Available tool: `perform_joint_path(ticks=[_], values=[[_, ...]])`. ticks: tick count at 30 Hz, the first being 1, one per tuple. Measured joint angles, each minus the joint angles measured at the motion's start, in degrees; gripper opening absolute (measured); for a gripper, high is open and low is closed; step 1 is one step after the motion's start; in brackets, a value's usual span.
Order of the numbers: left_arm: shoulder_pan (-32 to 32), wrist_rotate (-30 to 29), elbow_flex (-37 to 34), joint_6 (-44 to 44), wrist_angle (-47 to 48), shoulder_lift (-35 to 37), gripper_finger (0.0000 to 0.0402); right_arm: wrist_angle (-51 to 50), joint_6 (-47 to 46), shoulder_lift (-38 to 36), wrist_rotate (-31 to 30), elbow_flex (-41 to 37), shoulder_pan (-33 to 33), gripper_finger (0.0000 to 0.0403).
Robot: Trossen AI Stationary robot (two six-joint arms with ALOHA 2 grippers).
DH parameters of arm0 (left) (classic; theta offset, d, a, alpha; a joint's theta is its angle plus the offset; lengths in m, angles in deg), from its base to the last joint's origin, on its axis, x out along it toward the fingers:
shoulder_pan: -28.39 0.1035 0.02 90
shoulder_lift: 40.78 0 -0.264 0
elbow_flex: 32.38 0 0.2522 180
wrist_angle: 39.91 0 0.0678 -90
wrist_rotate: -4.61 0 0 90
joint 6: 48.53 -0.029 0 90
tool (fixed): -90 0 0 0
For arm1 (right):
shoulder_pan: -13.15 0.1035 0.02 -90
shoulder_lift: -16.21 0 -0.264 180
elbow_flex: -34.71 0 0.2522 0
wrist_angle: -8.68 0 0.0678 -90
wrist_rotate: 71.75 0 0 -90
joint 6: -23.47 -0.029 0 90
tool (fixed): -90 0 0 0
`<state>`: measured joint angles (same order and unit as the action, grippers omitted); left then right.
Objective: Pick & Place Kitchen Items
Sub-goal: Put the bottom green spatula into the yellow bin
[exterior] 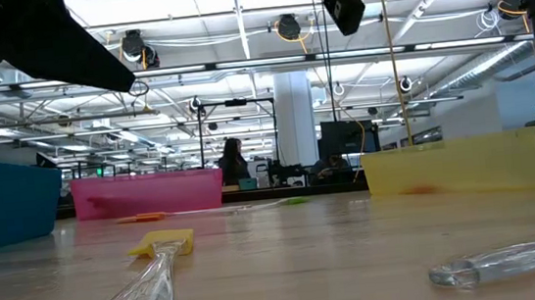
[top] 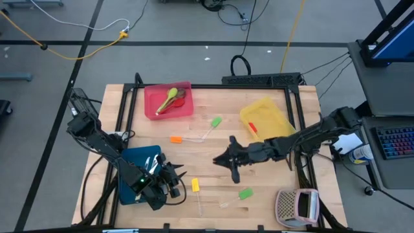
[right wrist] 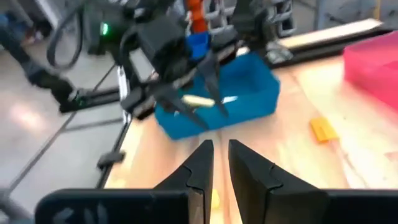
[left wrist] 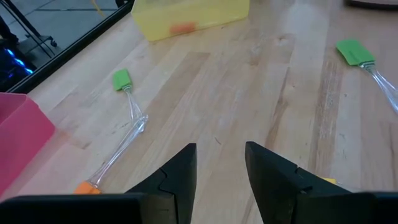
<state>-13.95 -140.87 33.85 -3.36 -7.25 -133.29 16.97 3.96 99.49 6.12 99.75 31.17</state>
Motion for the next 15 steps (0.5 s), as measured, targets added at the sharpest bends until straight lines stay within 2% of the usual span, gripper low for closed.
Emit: perform_joint_path(ticks=[6,15], values=[[0.01,0.05,0.02,0.03,-0.63,0.0,0.0143,2.05,-0.57,0.89,0.28,-0.17,0.03,0.0045],[0.0,0.06,0.02,-1.47,-1.26,0.0,0.0143,2.45,15.07,0.82,-0.14,-0.17,-1.81,0.0045]])
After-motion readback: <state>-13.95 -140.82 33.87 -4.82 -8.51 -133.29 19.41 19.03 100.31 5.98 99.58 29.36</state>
